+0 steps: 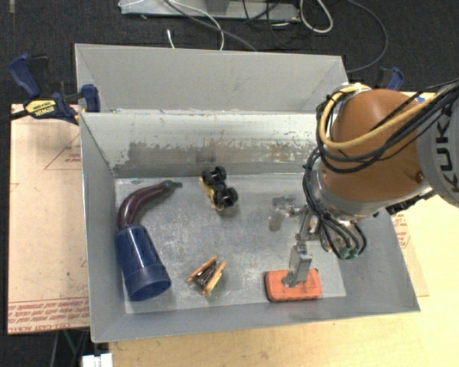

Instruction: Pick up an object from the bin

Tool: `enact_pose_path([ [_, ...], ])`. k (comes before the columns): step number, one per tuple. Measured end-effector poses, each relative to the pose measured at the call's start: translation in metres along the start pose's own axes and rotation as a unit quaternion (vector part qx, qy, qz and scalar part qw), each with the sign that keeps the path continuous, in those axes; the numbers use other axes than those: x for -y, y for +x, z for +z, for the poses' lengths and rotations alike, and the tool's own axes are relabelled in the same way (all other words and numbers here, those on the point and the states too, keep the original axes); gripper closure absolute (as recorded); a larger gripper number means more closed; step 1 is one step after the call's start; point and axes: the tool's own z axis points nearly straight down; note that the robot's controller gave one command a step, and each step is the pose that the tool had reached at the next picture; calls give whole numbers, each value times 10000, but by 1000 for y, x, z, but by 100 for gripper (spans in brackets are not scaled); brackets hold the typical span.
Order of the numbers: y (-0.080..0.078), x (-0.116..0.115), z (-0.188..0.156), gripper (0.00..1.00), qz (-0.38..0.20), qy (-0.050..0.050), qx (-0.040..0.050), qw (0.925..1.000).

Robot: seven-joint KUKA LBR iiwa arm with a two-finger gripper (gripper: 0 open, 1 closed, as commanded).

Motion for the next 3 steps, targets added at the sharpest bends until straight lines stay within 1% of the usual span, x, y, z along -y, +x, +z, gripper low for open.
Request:
enact_pose_path([
  [1, -1, 0, -4, 0, 11, -2, 39, 10000],
  [2, -6, 48, 125, 0, -1598, 5, 48, 9871],
  [3, -3, 73, 71, 0, -1656, 8, 87, 9862],
])
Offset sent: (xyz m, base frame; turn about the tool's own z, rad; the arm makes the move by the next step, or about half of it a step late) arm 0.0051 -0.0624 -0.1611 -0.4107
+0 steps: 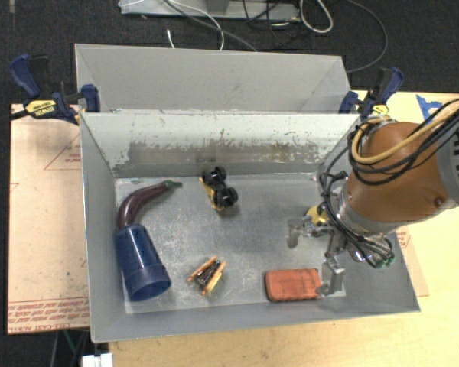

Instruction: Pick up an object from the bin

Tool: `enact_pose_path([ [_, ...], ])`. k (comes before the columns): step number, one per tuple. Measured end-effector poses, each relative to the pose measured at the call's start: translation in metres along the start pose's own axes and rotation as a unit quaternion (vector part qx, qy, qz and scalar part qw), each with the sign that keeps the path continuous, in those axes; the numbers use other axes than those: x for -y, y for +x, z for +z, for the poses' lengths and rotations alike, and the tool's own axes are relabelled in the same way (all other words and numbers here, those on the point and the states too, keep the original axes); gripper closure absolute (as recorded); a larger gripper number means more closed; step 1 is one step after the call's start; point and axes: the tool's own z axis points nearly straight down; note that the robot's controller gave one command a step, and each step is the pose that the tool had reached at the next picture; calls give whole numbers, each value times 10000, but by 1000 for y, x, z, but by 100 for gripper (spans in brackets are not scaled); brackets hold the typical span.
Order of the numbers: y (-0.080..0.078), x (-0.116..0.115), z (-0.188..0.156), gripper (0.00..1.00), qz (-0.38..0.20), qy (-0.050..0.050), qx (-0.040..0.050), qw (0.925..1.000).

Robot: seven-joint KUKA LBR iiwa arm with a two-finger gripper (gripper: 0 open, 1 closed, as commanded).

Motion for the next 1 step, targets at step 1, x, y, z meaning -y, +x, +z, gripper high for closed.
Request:
enact_pose_path([
  [1, -7, -22, 60, 0, -1067, -6, 12, 9943],
])
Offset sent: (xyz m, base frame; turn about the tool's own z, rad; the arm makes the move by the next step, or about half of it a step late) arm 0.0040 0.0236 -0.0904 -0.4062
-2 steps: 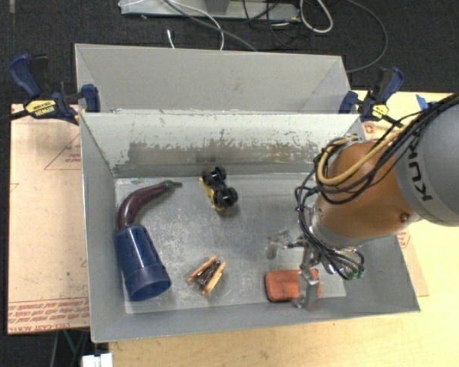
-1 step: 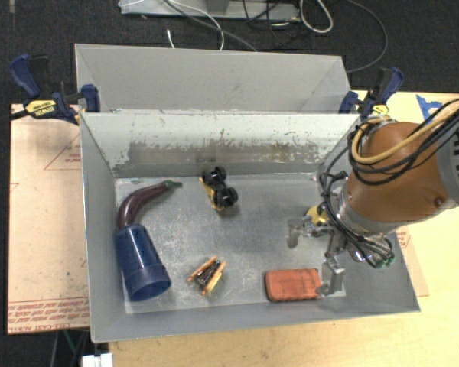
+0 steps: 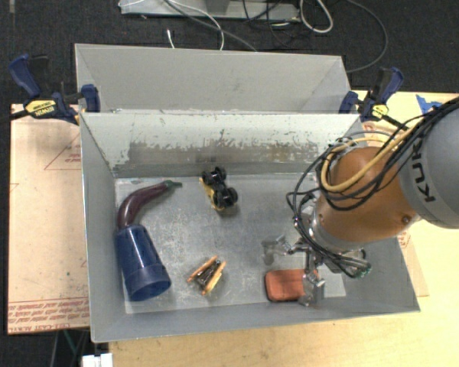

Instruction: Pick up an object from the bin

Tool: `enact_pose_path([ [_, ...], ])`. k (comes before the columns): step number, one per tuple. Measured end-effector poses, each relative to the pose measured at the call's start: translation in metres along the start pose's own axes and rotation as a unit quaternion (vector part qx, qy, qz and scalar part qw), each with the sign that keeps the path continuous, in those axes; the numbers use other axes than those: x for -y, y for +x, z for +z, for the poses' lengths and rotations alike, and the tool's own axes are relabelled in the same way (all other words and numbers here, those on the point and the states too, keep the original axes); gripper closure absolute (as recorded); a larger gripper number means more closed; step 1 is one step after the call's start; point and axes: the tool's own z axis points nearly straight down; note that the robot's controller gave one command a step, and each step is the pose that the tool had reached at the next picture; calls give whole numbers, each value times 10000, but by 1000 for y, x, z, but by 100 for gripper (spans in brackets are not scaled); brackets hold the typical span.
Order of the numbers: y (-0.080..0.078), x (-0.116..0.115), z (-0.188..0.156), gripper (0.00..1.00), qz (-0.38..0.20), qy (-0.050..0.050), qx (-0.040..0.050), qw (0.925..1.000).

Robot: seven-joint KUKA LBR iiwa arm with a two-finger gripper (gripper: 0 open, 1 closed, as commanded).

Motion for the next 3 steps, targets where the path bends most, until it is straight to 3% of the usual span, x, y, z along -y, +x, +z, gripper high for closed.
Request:
enact_pose_path([
  [1, -6, 2, 29, 0, -943, 15, 18, 9955],
  [2, 3, 9, 26, 100, -110, 47, 102, 9999],
  [3, 3, 9, 26, 100, -110, 47, 102, 9999],
])
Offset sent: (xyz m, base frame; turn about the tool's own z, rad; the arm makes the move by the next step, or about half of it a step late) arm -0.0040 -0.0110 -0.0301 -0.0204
